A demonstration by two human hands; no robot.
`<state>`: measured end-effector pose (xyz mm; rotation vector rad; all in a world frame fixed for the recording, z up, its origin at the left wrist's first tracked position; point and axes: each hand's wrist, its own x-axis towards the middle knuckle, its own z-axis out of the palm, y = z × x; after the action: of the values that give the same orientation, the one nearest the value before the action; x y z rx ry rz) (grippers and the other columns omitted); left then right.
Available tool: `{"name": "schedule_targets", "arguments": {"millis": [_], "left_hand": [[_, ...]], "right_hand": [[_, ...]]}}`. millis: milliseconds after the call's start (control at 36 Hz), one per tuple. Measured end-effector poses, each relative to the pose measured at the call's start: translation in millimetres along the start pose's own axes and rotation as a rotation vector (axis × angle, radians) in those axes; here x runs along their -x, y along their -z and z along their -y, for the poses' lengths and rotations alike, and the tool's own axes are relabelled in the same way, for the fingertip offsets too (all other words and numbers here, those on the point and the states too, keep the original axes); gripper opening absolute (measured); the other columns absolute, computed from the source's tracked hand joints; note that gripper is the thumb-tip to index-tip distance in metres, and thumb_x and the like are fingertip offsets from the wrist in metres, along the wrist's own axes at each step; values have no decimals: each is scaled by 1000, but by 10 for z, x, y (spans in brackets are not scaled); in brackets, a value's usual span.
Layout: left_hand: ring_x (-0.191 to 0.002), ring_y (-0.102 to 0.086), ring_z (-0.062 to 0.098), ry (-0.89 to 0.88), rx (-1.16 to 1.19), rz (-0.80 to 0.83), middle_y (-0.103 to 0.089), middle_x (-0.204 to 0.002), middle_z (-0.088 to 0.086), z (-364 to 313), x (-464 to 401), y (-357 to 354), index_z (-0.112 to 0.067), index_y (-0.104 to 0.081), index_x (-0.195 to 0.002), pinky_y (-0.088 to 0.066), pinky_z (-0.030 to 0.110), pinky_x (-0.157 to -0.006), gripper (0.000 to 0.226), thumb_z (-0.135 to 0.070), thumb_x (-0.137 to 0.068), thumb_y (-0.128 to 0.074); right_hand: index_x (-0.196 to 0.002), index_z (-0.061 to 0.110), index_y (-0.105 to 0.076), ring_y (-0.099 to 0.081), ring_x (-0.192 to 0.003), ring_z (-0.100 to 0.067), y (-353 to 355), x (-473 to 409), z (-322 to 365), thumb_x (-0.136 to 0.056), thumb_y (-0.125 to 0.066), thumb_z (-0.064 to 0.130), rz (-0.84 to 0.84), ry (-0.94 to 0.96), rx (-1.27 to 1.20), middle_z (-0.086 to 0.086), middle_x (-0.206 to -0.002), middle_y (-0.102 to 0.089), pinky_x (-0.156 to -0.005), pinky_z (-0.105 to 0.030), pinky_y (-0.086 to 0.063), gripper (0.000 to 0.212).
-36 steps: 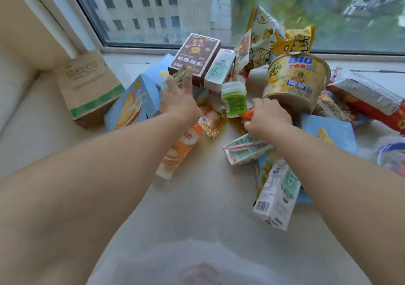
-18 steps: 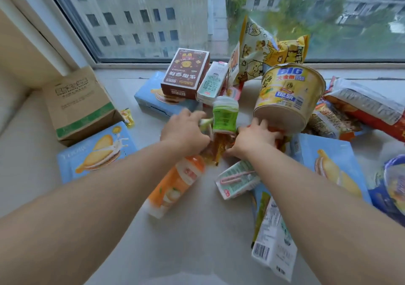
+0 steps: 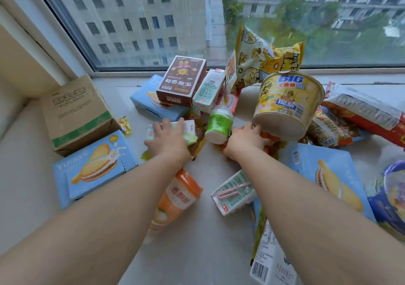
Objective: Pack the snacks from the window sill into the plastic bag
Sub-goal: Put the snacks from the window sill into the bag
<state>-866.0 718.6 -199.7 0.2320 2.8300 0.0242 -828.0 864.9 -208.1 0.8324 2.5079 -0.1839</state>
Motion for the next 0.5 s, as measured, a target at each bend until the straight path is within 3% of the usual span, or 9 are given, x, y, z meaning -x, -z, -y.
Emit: {"name": "schedule_targets", "arguments": {"millis": [83, 167, 250, 333, 389, 444, 500], "left_hand": [[-133, -18, 30, -50, -83, -71, -13, -149, 5, 235, 26, -87, -38, -9, -148, -38, 48, -95, 84, -20, -82, -59], [-131, -21, 29, -206, -131, -141, -20, -148, 1, 334, 113, -141, -35, -24, -145, -39, 47, -95, 78, -19, -79, -61], [-118, -34, 27, -564, -145, -299, -48, -132, 2, 298, 173, -181, -26, -53, -127, -47, 44, -81, 61, -18, -68, -66], [-107, -45, 27, -839, -157, -391, -59, -116, 2, 176, 223, -193, -22, -62, -113, -51, 40, -68, 54, -22, -59, -67], [-117, -43, 26, -780, -230, -178, -52, -126, 0, 61, 265, -188, -23, -52, -127, -50, 41, -83, 56, -26, -72, -62], [-123, -38, 23, -552, -222, 10, -43, -134, 0, -1, 247, -229, -22, -37, -137, -45, 38, -94, 61, -30, -81, -57], [-125, -36, 23, -400, -153, 36, -33, -144, 2, -42, 227, -260, -16, -22, -146, -44, 39, -95, 72, -30, -84, -55]], "right_hand": [[-136, 23, -44, -20, -131, -33, -37, -14, 43, -89, -50, 24, -31, -6, 42, -11, -142, -26, -98, -62, -32, 47], [-138, 21, -43, -19, -132, -32, -67, -8, 38, -89, -49, 23, -38, 13, 67, -9, -142, -27, -98, -61, -32, 49], [-138, 20, -42, -18, -133, -32, -44, 5, -40, -85, -53, 26, 2, 63, 97, -8, -141, -26, -98, -61, -33, 54], [-139, 21, -42, -17, -134, -31, -6, 20, -125, -82, -64, 38, 53, 117, 111, -6, -141, -25, -98, -62, -33, 63], [-139, 22, -42, -17, -136, -30, -1, 25, -154, -79, -68, 46, 66, 139, 100, -5, -143, -24, -98, -61, -33, 69], [-138, 22, -44, -19, -134, -30, 5, 40, -161, -81, -64, 42, 48, 143, 89, -4, -141, -26, -99, -59, -35, 63], [-136, 20, -46, -22, -133, -30, 7, 50, -162, -82, -59, 34, 33, 136, 78, -5, -140, -28, -100, -59, -35, 57]]}}
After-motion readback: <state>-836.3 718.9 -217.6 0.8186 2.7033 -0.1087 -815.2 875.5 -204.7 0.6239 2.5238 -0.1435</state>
